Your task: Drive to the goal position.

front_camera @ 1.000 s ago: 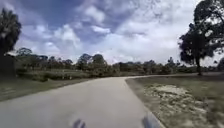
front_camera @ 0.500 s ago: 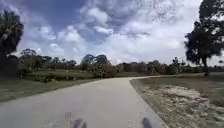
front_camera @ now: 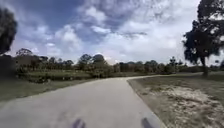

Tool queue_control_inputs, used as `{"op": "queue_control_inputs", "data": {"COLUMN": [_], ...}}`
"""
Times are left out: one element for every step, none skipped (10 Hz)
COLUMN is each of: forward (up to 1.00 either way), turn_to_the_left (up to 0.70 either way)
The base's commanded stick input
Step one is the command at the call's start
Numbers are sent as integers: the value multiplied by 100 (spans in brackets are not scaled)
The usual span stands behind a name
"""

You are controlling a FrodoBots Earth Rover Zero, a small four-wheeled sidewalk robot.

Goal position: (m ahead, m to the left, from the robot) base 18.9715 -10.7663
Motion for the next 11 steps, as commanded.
{"op": "queue_control_inputs", "data": {"forward": [69,69,69,69,69,69,69,69,69,69,69], "turn_to_the_left": [3,3,3,3,3,3,3,3,3,3,3]}}
